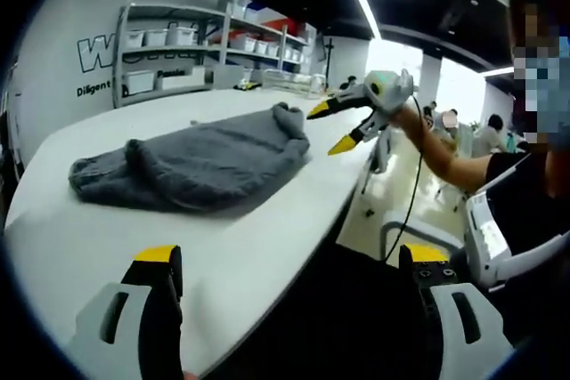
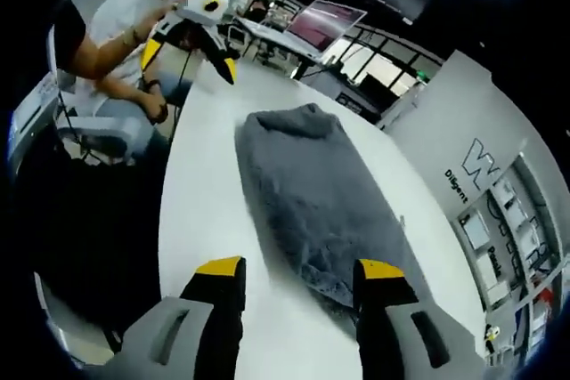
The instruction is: Open the folded towel by lifting each exposed corner and separating the folded layers until the towel lies flat within the target outline without major curled edges
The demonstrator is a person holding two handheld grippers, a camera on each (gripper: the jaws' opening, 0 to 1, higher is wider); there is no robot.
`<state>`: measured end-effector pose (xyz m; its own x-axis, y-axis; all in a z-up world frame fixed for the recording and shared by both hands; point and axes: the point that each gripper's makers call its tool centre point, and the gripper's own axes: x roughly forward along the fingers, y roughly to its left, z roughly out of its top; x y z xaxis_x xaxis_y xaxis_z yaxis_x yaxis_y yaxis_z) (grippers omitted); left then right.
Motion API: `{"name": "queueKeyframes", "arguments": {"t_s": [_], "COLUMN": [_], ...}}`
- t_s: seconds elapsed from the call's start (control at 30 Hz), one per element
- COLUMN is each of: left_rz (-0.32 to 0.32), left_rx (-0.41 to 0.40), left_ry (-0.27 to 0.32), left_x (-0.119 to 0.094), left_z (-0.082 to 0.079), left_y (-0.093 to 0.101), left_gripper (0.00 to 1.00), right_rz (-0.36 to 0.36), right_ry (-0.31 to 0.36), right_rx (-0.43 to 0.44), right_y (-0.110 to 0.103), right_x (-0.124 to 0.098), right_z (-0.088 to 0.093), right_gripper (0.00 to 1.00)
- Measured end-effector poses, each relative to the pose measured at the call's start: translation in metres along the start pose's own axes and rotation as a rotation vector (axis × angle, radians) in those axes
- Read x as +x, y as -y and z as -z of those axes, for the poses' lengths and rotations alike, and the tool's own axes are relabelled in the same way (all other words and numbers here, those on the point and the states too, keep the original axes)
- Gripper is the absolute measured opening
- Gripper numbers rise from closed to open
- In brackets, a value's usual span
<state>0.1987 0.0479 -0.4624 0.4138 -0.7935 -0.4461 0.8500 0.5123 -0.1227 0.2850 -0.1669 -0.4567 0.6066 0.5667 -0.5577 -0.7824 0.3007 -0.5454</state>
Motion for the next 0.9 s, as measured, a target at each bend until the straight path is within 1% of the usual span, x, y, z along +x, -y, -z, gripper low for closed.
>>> {"name": "queueKeyframes", "arguments": {"t_s": [0.03, 0.1, 0.13, 0.17, 0.2, 0.23, 0.3, 0.43, 0.47, 0.5, 0.53, 0.57, 0.6, 0.7, 0.73, 0.8, 0.9], "left_rz": [0.003, 0.007, 0.01, 0.011, 0.014, 0.013, 0.011, 0.008, 0.009, 0.012, 0.017, 0.014, 0.016, 0.02, 0.02, 0.019, 0.026], "left_rx": [-0.001, -0.003, -0.005, -0.006, -0.006, -0.005, -0.004, -0.004, -0.004, -0.004, -0.003, -0.01, -0.015, -0.016, -0.015, -0.015, -0.013], "left_ry": [0.005, 0.006, 0.003, 0.002, -0.002, -0.002, -0.001, 0.005, 0.006, 0.008, 0.023, 0.04, 0.045, 0.035, 0.03, 0.031, 0.046], "left_x": [0.0, 0.001, 0.002, 0.002, 0.002, 0.002, 0.001, 0.0, 0.0, -0.001, -0.001, -0.001, 0.0, 0.002, 0.003, 0.004, 0.006], "left_z": [-0.001, -0.001, 0.0, 0.0, 0.001, 0.002, 0.001, 0.001, 0.001, 0.001, 0.0, -0.003, -0.003, -0.001, -0.001, -0.004, -0.01], "left_y": [0.0, 0.001, 0.002, 0.002, 0.003, 0.003, 0.002, 0.001, 0.001, 0.002, 0.002, 0.001, 0.001, 0.001, 0.0, -0.001, 0.0], "left_gripper": [0.99, 0.99, 0.99, 0.99, 0.99, 0.99, 0.99, 0.99, 0.99, 0.99, 0.99, 0.99, 0.99, 0.99, 0.99, 0.99, 0.99], "right_rz": [-0.01, -0.06, -0.098, -0.106, -0.123, -0.127, -0.128, -0.106, -0.106, -0.106, -0.109, -0.119, -0.122, -0.128, -0.125, -0.101, -0.068], "right_ry": [0.015, 0.057, 0.075, 0.073, 0.07, 0.065, 0.054, 0.05, 0.05, 0.052, 0.08, 0.089, 0.102, 0.123, 0.126, 0.148, 0.158], "right_rx": [-0.001, 0.027, 0.02, 0.021, 0.027, 0.014, -0.006, 0.011, 0.011, 0.015, 0.073, 0.087, 0.116, 0.187, 0.197, 0.259, 0.294], "right_y": [-0.001, -0.009, -0.015, -0.017, -0.021, -0.022, -0.023, -0.014, -0.012, -0.011, -0.009, -0.009, -0.006, 0.0, 0.002, 0.015, 0.031], "right_x": [0.005, 0.015, 0.021, 0.022, 0.028, 0.032, 0.037, 0.044, 0.044, 0.045, 0.046, 0.045, 0.043, 0.04, 0.04, 0.041, 0.045], "right_z": [-0.004, -0.014, -0.018, -0.018, -0.019, -0.019, -0.019, -0.016, -0.015, -0.014, -0.017, -0.017, -0.019, -0.023, -0.023, -0.026, -0.027], "right_gripper": [0.39, 0.34, 0.33, 0.31, 0.3, 0.28, 0.21, 0.07, 0.01, 0.01, 0.0, 0.0, 0.0, 0.0, 0.0, 0.0, 0.0]}}
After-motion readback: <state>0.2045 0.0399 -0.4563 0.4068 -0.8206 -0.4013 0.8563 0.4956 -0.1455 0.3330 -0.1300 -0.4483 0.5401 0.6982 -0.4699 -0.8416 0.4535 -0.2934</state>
